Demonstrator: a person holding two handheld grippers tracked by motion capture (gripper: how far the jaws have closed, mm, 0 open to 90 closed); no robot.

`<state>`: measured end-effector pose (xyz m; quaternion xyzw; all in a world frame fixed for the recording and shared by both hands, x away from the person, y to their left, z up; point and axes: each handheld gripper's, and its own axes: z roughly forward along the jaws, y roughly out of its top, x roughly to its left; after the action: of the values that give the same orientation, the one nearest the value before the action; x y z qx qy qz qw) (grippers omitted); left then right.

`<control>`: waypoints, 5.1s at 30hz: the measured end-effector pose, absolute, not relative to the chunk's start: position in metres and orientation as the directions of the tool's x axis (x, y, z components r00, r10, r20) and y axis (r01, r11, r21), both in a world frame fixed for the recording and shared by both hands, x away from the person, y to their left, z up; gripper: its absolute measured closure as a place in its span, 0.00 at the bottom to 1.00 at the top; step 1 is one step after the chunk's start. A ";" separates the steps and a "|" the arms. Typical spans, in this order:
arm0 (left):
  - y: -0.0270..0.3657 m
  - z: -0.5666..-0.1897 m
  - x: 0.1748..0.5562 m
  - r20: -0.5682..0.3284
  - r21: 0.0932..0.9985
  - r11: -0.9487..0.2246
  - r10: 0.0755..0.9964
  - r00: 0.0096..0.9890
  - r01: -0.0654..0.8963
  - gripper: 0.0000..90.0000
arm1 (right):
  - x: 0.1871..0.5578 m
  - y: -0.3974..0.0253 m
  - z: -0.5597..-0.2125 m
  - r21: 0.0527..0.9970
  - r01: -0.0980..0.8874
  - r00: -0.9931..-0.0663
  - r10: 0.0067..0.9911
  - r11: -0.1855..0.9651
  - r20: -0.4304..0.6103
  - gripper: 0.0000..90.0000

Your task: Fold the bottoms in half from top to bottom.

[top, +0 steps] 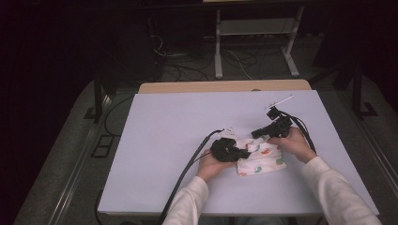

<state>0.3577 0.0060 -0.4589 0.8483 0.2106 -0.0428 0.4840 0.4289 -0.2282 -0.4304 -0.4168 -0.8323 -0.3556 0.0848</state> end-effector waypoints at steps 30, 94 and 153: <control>0.027 -0.443 0.365 -0.465 0.789 -0.247 0.359 0.809 0.563 0.41 | 0.408 -0.244 -0.425 0.457 0.790 -0.611 0.595 0.409 0.522 0.98; 0.035 -0.421 0.377 -0.381 0.794 -0.254 0.500 0.778 0.553 0.07 | 0.343 -0.287 -0.412 0.665 0.656 -0.718 0.567 0.357 0.404 0.37; 0.028 -0.453 0.417 -0.424 0.713 -0.317 0.516 0.744 0.626 0.00 | 0.417 -0.291 -0.442 0.635 0.690 -0.673 0.631 0.348 0.386 0.09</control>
<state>0.4170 0.0278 -0.4527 0.8094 0.3529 -0.0588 0.4658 0.4173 -0.2911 -0.4417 -0.4026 -0.8201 -0.4050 0.0363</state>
